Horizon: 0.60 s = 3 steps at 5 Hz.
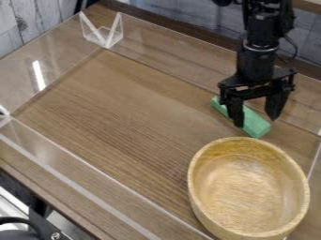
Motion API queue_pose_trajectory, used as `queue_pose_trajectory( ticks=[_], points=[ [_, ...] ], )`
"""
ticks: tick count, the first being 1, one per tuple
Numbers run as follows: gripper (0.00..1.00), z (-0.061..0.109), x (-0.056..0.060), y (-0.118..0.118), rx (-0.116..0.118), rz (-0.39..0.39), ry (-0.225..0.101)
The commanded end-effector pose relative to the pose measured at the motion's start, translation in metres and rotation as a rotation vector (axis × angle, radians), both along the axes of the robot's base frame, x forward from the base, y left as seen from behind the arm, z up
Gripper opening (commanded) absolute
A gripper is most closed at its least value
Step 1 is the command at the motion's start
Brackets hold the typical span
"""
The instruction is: Put green object into wooden bowl
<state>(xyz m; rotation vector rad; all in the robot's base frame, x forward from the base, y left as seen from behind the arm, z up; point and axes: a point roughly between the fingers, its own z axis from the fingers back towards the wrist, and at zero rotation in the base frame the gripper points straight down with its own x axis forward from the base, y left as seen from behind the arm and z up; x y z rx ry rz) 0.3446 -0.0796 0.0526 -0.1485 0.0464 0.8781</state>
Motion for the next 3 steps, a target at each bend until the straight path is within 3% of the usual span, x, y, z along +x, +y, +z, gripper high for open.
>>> queue_pose_trajectory(
  ticks=[1, 3],
  points=[
    [1.0, 0.012, 0.012, 0.004, 0.003, 0.118, -0.062],
    [1.0, 0.009, 0.014, 0.023, 0.03, 0.271, -0.088]
  ],
)
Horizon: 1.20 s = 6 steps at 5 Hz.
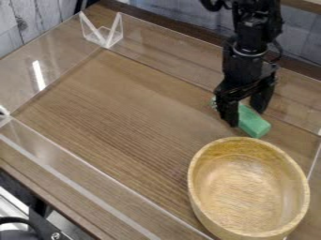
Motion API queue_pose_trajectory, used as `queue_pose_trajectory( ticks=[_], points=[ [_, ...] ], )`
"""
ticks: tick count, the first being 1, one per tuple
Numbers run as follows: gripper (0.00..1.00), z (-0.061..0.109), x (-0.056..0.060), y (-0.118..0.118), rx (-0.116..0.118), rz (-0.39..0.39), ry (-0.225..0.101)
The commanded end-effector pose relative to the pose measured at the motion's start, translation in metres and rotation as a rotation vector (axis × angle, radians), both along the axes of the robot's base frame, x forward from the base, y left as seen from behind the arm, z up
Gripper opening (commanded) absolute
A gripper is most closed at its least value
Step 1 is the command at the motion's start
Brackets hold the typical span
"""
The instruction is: Put green object into wooden bowl
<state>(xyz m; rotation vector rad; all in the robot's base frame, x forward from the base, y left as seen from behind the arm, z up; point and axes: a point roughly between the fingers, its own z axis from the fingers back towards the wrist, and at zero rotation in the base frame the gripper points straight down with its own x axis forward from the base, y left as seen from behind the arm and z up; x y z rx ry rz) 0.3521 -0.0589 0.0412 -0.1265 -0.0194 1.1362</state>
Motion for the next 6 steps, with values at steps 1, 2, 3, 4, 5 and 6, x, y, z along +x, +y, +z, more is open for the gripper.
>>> queue_pose_trajectory(
  ticks=[1, 2, 3, 4, 5, 6],
  points=[
    [1.0, 0.022, 0.02, 0.004, 0.004, 0.053, -0.072],
    [1.0, 0.022, 0.026, 0.003, 0.016, 0.093, -0.078],
    [1.0, 0.016, 0.026, 0.006, 0.031, 0.148, -0.081],
    [1.0, 0.01, 0.022, 0.007, 0.044, 0.198, -0.082],
    [1.0, 0.005, 0.02, -0.009, 0.048, 0.149, -0.088],
    [1.0, 0.0, 0.022, -0.022, 0.063, 0.088, -0.099]
  ],
)
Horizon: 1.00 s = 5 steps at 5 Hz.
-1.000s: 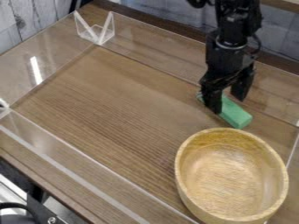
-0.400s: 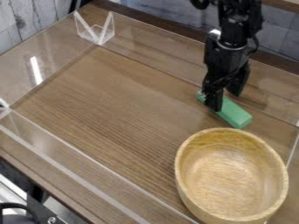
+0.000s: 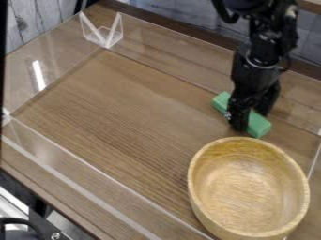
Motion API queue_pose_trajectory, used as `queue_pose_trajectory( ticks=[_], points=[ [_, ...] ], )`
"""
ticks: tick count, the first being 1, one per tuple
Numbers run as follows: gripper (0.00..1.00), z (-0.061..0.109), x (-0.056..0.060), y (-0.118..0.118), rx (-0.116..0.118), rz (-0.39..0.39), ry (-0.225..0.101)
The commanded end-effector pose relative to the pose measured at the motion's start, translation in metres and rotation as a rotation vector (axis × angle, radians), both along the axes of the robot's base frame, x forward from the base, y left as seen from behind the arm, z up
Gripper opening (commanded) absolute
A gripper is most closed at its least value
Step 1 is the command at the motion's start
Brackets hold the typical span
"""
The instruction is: Put green object into wooden bowl
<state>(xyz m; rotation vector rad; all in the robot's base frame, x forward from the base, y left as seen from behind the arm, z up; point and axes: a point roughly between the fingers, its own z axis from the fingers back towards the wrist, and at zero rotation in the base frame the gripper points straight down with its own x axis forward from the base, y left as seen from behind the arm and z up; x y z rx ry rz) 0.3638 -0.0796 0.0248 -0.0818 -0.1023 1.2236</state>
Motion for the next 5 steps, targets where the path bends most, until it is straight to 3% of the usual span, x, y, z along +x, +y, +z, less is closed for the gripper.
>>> queue_pose_trajectory(
  ticks=[1, 3, 5],
  points=[
    [1.0, 0.02, 0.006, 0.003, -0.006, -0.017, -0.069],
    [1.0, 0.028, -0.006, 0.01, 0.006, -0.044, -0.073],
    [1.0, 0.053, 0.012, 0.019, 0.008, 0.029, -0.079]
  ],
)
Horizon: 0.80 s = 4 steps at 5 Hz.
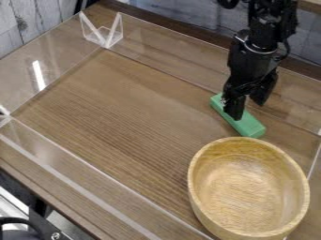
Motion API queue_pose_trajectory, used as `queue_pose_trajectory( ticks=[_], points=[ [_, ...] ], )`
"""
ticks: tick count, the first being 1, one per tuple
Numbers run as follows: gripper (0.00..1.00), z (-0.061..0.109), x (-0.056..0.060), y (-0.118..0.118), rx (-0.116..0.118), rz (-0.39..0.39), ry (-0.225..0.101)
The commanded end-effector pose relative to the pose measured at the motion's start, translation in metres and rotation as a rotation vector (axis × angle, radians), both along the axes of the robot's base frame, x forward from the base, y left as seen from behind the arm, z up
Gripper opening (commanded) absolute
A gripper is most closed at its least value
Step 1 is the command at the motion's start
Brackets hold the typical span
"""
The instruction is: Put green object into wooden bowl
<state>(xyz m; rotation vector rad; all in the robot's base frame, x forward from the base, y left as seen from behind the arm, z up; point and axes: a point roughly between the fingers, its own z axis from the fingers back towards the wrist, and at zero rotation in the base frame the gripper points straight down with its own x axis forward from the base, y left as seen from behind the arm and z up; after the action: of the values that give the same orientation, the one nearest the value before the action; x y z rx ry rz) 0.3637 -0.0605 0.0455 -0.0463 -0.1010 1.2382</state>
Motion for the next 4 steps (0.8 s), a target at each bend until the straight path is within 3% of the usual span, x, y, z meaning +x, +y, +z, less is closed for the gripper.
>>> queue_pose_trajectory(
  ticks=[1, 3, 4],
  points=[
    [1.0, 0.037, 0.015, 0.005, -0.004, -0.043, -0.096],
    [1.0, 0.02, 0.009, -0.001, 0.022, -0.014, -0.089],
    [1.0, 0.016, 0.009, -0.008, 0.036, 0.045, -0.084]
  ],
)
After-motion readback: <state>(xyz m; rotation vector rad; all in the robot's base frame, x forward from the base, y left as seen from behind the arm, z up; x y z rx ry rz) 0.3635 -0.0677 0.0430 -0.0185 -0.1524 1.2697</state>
